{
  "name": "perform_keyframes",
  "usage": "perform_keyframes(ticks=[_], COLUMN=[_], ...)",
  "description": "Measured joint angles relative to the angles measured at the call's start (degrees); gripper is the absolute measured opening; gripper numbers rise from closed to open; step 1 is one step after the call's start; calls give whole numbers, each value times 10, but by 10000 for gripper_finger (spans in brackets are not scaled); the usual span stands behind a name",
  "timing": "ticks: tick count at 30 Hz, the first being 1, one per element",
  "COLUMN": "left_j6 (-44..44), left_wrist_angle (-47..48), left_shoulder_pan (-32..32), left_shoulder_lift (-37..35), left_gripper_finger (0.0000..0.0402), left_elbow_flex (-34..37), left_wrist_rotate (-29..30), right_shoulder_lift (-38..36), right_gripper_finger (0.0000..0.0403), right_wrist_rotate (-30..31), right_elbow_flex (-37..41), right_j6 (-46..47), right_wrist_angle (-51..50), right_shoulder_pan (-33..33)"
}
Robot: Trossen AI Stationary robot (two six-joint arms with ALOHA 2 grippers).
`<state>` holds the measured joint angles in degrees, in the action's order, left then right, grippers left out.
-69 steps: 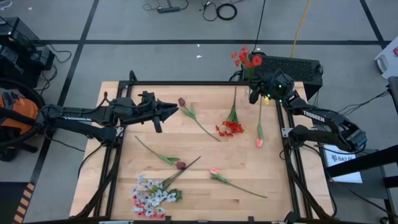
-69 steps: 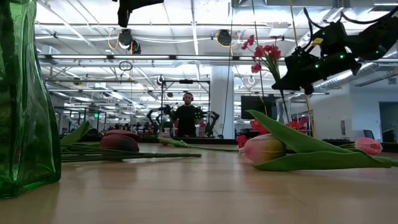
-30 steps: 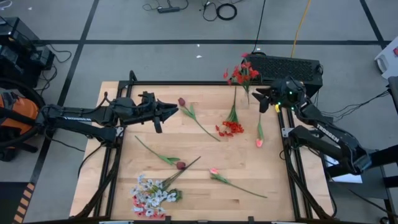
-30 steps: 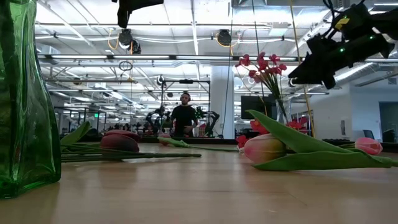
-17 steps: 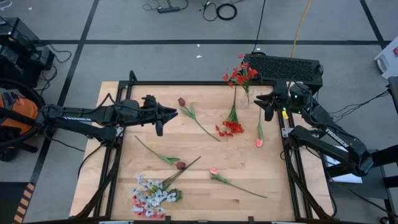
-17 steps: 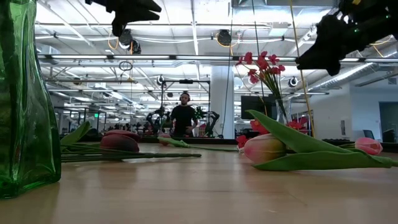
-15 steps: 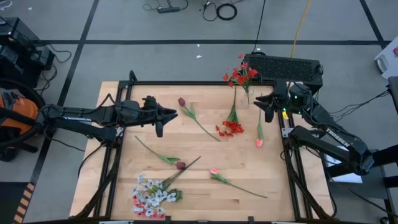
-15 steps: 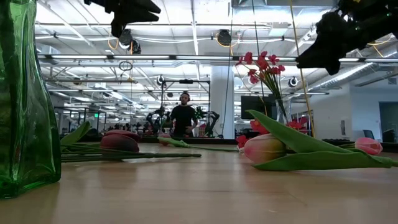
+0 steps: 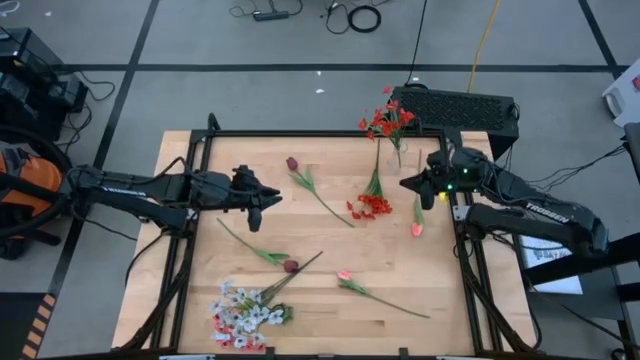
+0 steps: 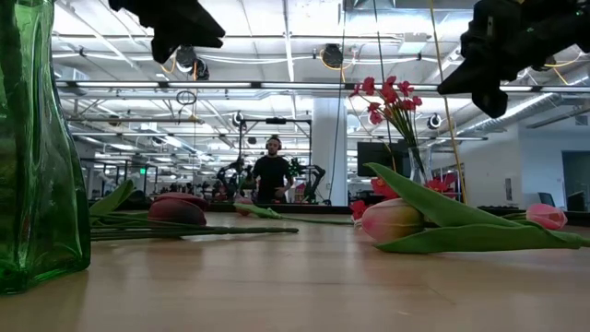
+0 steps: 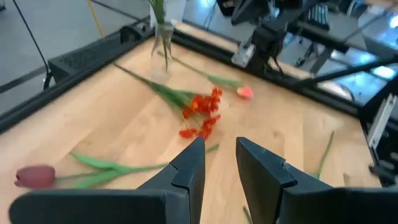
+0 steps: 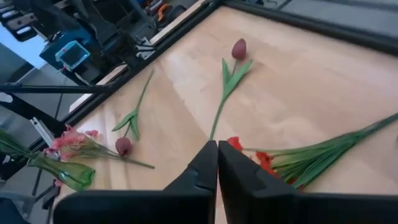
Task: Sort flowers into vase by color
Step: Put the bottom red flower into the transparent vase
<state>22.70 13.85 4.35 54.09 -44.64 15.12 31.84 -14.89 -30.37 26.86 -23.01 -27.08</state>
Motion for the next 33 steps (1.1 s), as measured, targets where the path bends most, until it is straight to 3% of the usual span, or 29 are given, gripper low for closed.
perform_keyframes(ticks=[8,17,23,33], left_j6=[15,15,25,25], left_wrist_angle=[98,174,219,313], left_shoulder_pan=[29,64,85,104], left_shoulder_lift=[0,0,0,0], left_gripper_finger=[98,98,98,98], left_elbow_flex=[0,0,0,0], left_wrist_rotate=[-30,-52,-53,-51], right_shoulder_lift=[48,211,343,496], right_gripper_finger=[1,0,0,0], right_wrist_rotate=[148,278,299,283], right_elbow_flex=[0,-16,-118,-308], right_j6=[127,222,234,232], right_wrist_angle=[21,113,47,-126], right_shoulder_pan=[179,366,420,434])
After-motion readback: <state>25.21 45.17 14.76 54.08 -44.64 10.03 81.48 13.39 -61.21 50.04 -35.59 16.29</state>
